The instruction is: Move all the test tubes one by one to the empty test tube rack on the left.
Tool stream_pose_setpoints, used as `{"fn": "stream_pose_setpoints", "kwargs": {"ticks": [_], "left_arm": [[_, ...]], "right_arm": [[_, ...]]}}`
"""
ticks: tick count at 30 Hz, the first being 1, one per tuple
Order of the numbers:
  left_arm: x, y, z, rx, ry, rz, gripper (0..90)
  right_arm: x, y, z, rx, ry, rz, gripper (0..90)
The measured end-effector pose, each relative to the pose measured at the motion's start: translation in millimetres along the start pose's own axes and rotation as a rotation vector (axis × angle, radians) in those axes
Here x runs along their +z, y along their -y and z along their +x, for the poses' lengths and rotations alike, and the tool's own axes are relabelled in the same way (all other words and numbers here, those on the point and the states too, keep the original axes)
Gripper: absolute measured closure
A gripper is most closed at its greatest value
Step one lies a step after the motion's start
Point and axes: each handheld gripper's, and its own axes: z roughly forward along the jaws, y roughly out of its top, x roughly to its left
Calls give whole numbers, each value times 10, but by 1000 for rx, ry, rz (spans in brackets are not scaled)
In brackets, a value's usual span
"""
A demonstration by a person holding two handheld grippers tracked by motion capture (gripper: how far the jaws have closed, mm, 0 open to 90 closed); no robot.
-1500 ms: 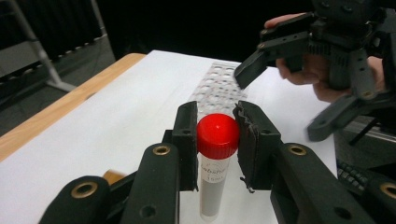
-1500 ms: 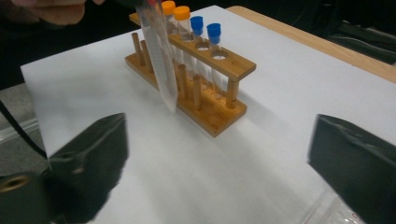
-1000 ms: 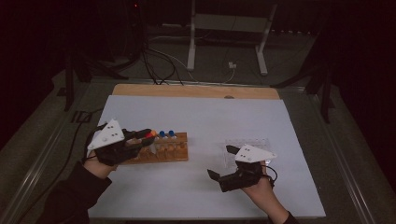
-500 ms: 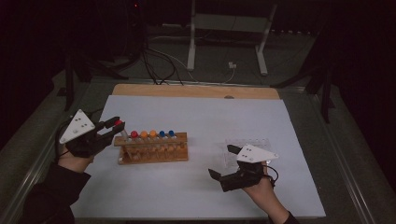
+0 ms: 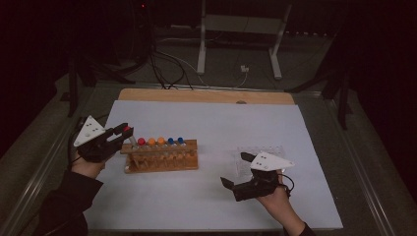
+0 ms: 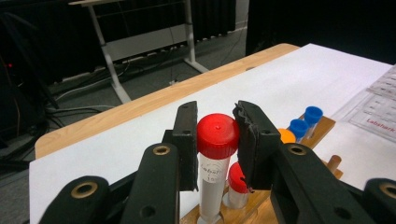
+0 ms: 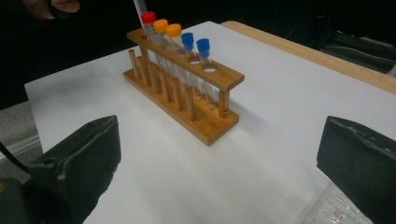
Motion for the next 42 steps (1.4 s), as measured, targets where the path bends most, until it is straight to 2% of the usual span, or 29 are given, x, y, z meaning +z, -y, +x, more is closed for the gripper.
{"fn": "stream_pose_setpoints", "kwargs": {"ticks": [13, 23, 31, 37, 40, 42], "left_arm": [[117, 235, 7, -35, 13, 45, 718], [167, 335, 14, -62, 21, 67, 718], [206, 386, 18, -62, 25, 104, 717], [204, 373, 30, -73, 31, 114, 714], [182, 368, 33, -82, 32, 115, 699], [136, 344, 36, -87, 28, 98, 609]], "right_arm": [[12, 7, 1, -1, -2, 9, 0], [2, 7, -9, 2, -5, 6, 0], [-1, 8, -16, 3, -5, 10, 0], [-6, 6, -15, -1, -3, 11, 0], [-11, 5, -18, 0, -3, 8, 0], [-15, 3, -21, 1, -3, 8, 0]]}}
